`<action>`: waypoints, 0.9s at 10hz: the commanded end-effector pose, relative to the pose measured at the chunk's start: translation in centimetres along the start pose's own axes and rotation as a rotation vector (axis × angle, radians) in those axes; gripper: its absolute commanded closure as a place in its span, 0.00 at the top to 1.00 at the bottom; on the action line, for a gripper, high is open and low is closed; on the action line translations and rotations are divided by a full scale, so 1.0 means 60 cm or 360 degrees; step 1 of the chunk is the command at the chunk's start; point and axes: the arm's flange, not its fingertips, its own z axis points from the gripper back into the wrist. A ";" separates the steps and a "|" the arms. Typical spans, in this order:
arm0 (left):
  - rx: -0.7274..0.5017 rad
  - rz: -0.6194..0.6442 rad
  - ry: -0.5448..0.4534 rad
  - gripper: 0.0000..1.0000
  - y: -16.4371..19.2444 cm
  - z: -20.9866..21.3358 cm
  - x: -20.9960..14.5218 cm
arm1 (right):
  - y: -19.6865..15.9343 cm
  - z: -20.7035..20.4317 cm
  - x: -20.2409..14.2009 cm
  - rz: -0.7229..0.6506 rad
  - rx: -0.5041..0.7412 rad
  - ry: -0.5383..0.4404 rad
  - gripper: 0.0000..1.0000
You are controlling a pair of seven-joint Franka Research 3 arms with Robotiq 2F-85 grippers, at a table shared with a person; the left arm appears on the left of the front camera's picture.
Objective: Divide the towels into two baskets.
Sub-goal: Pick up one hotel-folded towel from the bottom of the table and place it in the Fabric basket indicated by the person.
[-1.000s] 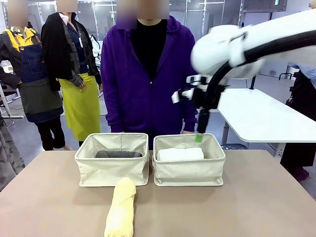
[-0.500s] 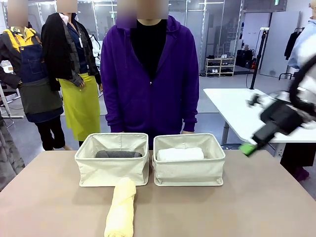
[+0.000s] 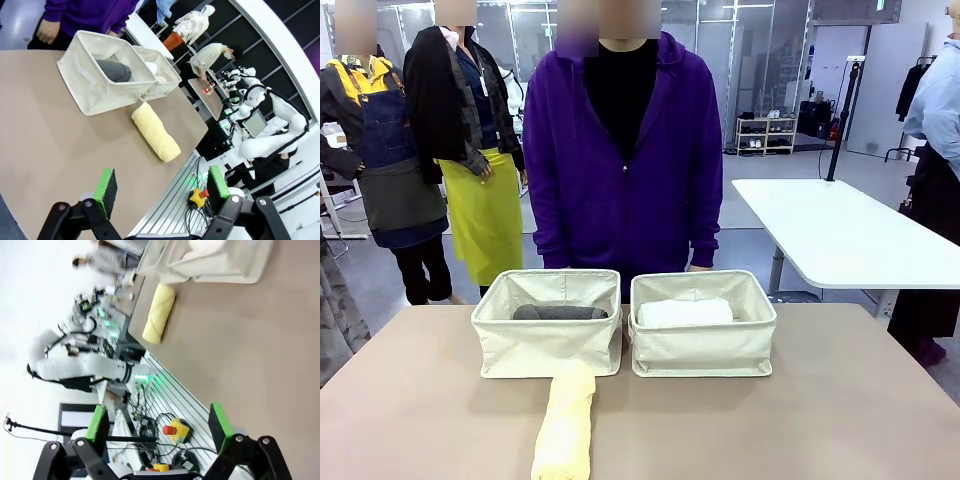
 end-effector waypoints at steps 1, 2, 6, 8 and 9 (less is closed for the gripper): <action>-0.0011 0.0003 -0.0022 0.92 -0.008 0.005 0.001 | -0.010 0.010 -0.005 -0.0195 0.0014 -0.0070 1.00; -0.0011 0.0003 -0.0022 0.92 -0.008 0.005 0.001 | -0.019 0.021 -0.023 -0.0248 -0.0012 -0.0125 1.00; -0.0011 0.0003 -0.0022 0.92 -0.008 0.005 0.001 | -0.034 0.025 -0.026 -0.0166 -0.0001 -0.0082 1.00; -0.0011 0.0003 -0.0022 0.92 -0.008 0.005 0.001 | -0.034 0.025 -0.026 -0.0166 -0.0001 -0.0082 1.00; -0.0011 0.0003 -0.0022 0.92 -0.008 0.005 0.001 | -0.034 0.025 -0.026 -0.0166 -0.0001 -0.0082 1.00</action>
